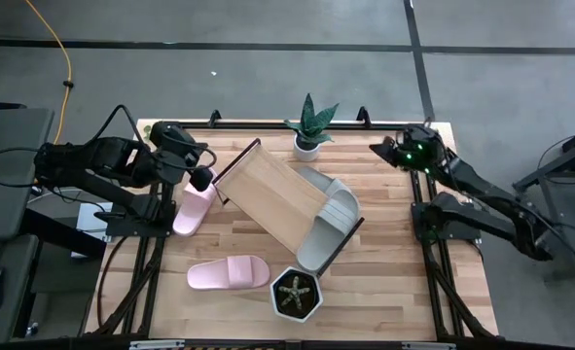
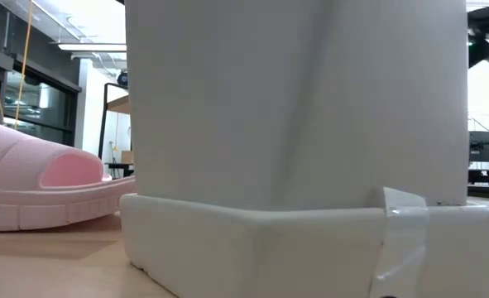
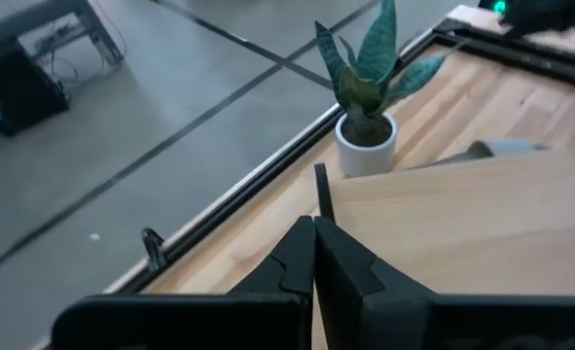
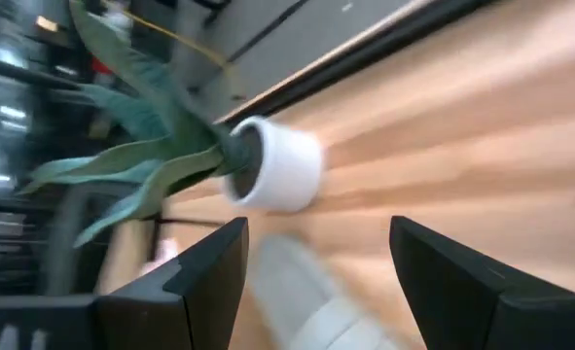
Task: Pick and place slides into the shelf
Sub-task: Put the gray slipper on the shelf
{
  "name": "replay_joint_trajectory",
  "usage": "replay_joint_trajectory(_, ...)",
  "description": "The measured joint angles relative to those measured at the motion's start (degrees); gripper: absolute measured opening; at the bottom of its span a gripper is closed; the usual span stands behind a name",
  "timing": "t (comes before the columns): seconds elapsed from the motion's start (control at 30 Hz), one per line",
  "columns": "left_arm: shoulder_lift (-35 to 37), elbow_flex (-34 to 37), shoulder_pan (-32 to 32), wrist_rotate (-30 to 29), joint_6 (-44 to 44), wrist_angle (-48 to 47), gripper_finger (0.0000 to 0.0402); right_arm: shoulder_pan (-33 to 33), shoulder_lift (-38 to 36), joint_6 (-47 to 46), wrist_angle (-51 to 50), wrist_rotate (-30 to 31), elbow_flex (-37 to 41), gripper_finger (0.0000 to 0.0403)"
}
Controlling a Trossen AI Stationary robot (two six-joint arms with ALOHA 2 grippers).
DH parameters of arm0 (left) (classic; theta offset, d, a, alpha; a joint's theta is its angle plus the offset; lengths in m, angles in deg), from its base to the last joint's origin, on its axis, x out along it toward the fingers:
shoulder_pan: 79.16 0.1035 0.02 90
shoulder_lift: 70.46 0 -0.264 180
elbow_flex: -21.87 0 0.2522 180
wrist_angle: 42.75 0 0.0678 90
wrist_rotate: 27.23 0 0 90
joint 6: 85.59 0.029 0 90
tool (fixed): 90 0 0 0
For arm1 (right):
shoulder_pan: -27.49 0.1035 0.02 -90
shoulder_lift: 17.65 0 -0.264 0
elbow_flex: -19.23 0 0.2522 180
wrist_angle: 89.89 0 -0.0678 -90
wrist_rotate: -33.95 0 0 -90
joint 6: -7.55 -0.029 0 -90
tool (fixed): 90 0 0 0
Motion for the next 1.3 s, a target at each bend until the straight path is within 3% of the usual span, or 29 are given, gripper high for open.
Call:
replay_joint_trajectory(0.27, 0.0, 0.0, 0.0, 1.0, -9.5, 0.0, 0.0001, 0.0, -14.9, -11.8, 1.5, -11.0, 6.8, 0.0240)
replay_joint_trajectory(0.57, 0.0, 0.0, 0.0, 3.5, -15.0, 0.0, 0.0001, 1.2, -18.4, -13.1, -7.3, -12.2, 7.0, 0.0240)
replay_joint_trajectory(0.8, 0.0, 0.0, 0.0, 7.3, -14.0, -1.0, 0.0001, 10.5, -18.4, -19.7, -4.8, -0.9, 8.5, 0.0240)
replay_joint_trajectory(1.07, 0.0, 0.0, -0.1, 7.8, -13.7, -1.0, 0.0001, 24.1, -17.8, -27.1, -1.8, 12.4, 11.7, 0.0240)
replay_joint_trajectory(1.3, 0.0, 0.0, -0.1, 7.8, -13.6, -2.1, 0.0001, 35.0, -10.9, -33.1, 3.4, 23.4, 11.8, 0.0240)
